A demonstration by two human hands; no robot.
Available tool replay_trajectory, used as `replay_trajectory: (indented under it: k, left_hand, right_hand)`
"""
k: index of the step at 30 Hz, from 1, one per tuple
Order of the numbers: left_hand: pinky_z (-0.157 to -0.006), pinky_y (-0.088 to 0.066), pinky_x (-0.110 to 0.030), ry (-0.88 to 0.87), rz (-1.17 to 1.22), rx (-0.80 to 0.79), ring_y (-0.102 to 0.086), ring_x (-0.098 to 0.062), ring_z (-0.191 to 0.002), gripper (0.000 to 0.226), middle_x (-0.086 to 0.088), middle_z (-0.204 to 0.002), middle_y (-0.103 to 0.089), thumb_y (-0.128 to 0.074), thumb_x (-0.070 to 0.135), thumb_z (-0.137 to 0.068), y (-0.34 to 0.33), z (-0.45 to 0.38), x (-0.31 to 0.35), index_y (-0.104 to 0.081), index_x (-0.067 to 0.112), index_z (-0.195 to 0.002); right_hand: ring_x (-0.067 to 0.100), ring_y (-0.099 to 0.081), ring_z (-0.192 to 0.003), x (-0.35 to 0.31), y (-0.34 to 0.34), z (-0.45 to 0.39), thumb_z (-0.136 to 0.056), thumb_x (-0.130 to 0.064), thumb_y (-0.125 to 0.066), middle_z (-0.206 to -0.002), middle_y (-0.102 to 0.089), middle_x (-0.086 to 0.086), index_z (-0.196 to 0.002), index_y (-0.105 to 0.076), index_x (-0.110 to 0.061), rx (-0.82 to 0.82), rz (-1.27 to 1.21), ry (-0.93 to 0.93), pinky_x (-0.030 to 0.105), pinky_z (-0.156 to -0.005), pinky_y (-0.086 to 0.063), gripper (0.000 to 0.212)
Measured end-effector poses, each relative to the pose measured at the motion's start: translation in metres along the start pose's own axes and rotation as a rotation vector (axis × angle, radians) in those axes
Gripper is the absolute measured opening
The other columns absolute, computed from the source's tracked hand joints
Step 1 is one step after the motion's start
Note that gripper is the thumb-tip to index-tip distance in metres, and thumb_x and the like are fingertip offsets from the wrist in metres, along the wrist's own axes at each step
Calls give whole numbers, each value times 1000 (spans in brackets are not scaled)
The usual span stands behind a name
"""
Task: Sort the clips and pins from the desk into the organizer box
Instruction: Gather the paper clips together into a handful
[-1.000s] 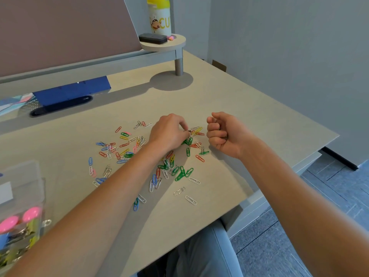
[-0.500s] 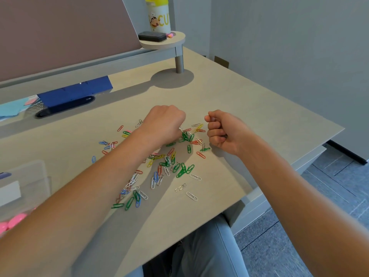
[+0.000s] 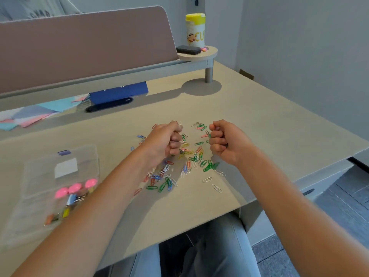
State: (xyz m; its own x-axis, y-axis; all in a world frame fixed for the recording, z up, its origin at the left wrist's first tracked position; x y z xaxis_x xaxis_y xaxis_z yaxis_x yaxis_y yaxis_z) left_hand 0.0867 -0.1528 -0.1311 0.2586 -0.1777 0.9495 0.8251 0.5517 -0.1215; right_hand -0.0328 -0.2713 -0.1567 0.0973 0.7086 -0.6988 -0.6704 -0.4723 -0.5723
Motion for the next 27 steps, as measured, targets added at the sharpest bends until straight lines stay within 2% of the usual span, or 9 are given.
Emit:
replay_trajectory:
  k: [2,4,8,13,15,17,20,23,27]
  left_hand:
    - [-47,-17,-26,68,342,-91,-21,-14,-57,8,1,-68,-25,-40,20,-87,12,25,-4,-42,17,-80]
    - [-46,-19,-24,82,544,-103,-22,-14,-57,16,-1,-68,-30,-34,23,-85,28,48,-4,-45,12,-81]
    - [-39,-23,-19,83,787,143,-25,-13,-47,21,-2,-62,-35,-31,13,-91,71,78,-12,-42,11,-73]
    - [-47,-34,-23,10,959,384,-37,-15,-56,28,-8,-69,-45,-25,-4,-93,129,134,-17,-51,4,-84]
    - [-54,-41,-23,-64,995,439,-45,-16,-62,30,-10,-76,-52,-27,-9,-93,158,158,-16,-56,0,-90]
    - [-56,-48,-25,-117,972,478,-54,-17,-67,30,-12,-81,-58,-32,-11,-93,187,177,-16,-61,-1,-94]
    - [-61,-53,-26,-159,857,558,-61,-17,-65,28,-12,-83,-61,-39,-12,-92,222,194,-21,-64,-3,-100]
    - [-57,-52,-25,-201,815,643,-58,-18,-62,27,-14,-80,-58,-38,-12,-88,243,201,-27,-63,-5,-94]
    - [-55,-49,-25,-262,692,684,-56,-18,-62,33,-13,-74,-58,-32,-14,-87,253,200,-31,-63,-4,-90]
  right_hand:
    - [5,-17,-38,13,-19,6,-101,-20,-45,-55,-25,-9,-75,-50,-16,-31,-5,-16,18,-31,-13,27]
    - [6,-17,-37,28,-40,14,-101,-20,-44,-55,-25,-9,-74,-49,-16,-61,-6,-33,18,-31,-13,28]
    - [7,-17,-36,64,-84,28,-100,-23,-45,-57,-24,-8,-69,-46,-20,-97,-7,-68,17,-31,-11,32]
    - [8,-17,-38,116,-138,39,-98,-19,-45,-55,-32,-6,-62,-30,-23,-102,-113,-127,19,-32,-11,39]
    - [7,-23,-39,130,-169,43,-98,-13,-43,-60,-40,-2,-61,-38,-18,-172,-186,-206,18,-31,-18,37]
    - [9,-40,-50,139,-193,43,-100,-6,-41,-73,-49,3,-69,-50,-9,-164,-287,-254,16,-37,-33,32]
    - [20,-56,-82,155,-209,41,-101,-2,-43,-97,-55,10,-100,-61,3,-73,-292,-258,21,-66,-55,19]
    - [22,-52,-90,164,-216,38,-96,2,-45,-107,-52,14,-105,-61,4,-60,-271,-205,21,-84,-56,18]
    - [18,-57,-83,169,-222,36,-98,-6,-47,-98,-53,13,-96,-63,2,-71,-242,-165,23,-70,-56,18]
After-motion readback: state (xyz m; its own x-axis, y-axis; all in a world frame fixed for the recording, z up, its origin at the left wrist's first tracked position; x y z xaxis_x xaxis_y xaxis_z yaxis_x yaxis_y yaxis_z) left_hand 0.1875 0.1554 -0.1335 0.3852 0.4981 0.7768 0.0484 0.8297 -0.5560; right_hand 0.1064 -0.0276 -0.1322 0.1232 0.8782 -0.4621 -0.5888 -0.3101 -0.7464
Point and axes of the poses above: each hand's wrist, its own z-axis away from the middle knuckle, its own y-axis out of the back of the hand, x = y × z, the point moved 7 cm from there along -z, towards the middle knuckle
